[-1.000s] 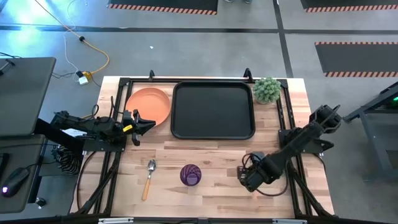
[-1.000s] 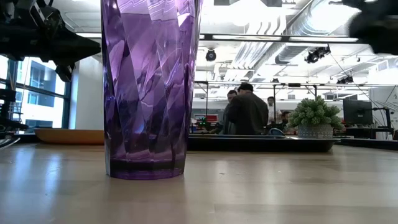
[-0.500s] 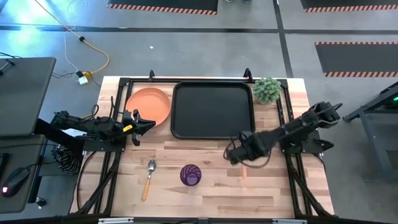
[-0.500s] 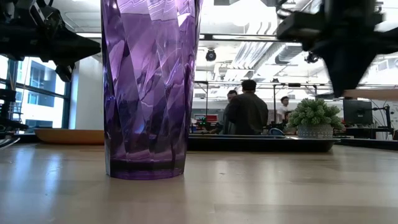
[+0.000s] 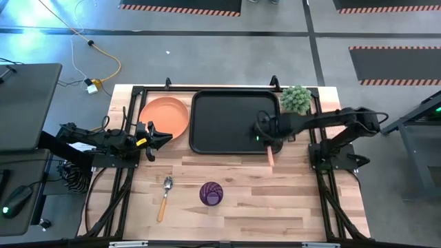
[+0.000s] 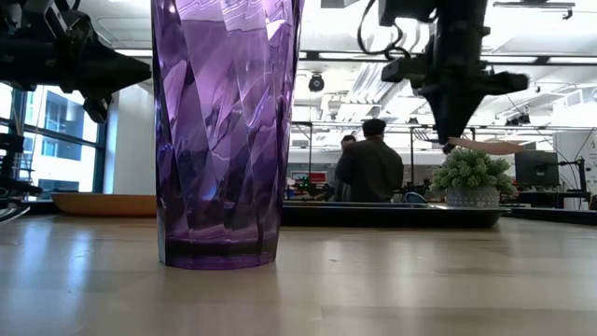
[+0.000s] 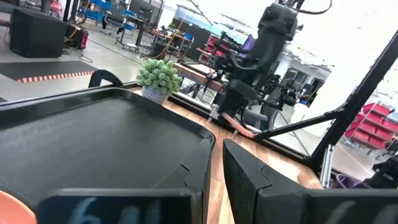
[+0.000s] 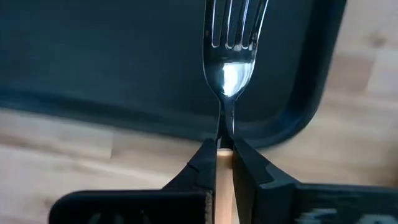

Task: Pick and place plate/cup/fork/spoon on tray
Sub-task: Put the orange fork on the black serving tray

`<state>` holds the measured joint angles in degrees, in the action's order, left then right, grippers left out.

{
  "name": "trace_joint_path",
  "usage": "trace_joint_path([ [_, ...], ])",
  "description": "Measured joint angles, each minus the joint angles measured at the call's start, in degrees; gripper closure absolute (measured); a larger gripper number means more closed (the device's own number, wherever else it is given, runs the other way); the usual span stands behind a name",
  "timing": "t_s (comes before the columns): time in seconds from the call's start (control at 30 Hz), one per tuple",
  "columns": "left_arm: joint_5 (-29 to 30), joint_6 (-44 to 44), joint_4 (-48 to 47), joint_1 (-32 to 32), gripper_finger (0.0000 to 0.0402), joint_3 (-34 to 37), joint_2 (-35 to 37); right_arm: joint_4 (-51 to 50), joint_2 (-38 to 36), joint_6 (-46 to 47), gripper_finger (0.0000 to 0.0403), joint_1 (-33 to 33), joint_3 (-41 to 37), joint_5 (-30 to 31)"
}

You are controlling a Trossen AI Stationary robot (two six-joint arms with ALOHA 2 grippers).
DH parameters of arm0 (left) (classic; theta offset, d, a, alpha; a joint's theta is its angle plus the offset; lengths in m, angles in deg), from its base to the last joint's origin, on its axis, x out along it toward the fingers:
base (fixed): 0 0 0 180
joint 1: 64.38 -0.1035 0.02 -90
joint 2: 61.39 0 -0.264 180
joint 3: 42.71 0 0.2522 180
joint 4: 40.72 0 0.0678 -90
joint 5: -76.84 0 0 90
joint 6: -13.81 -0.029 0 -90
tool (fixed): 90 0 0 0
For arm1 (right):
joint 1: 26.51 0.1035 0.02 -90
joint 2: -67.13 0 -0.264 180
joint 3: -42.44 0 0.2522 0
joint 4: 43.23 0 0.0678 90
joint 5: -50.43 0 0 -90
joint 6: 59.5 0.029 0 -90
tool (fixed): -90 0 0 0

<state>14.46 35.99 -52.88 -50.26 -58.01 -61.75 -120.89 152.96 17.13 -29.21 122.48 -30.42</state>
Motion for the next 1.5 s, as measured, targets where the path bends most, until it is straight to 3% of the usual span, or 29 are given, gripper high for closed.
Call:
trace_joint_path([
  [0.3, 0.0, 1.7, 0.0, 0.0, 0.0369, 0.0, 0.0, 2.3, -0.8, -15.4, 0.0396, -15.4, 0.0, -0.3],
  [0.6, 1.7, 1.7, 0.0, 0.0, 0.0369, 0.0, 0.0, 9.2, 0.1, -21.6, 0.0396, -25.3, -2.5, -3.0],
  [0.97, 3.3, 1.7, 0.0, 0.0, 0.0369, 0.0, 0.0, 18.9, 0.1, -20.1, 0.0396, -27.9, -12.9, -7.1],
  [1.5, 4.7, 1.7, 0.0, 0.0, 0.0369, 0.0, 0.0, 26.8, 0.2, -24.5, 0.0396, -31.8, -13.0, -11.2],
])
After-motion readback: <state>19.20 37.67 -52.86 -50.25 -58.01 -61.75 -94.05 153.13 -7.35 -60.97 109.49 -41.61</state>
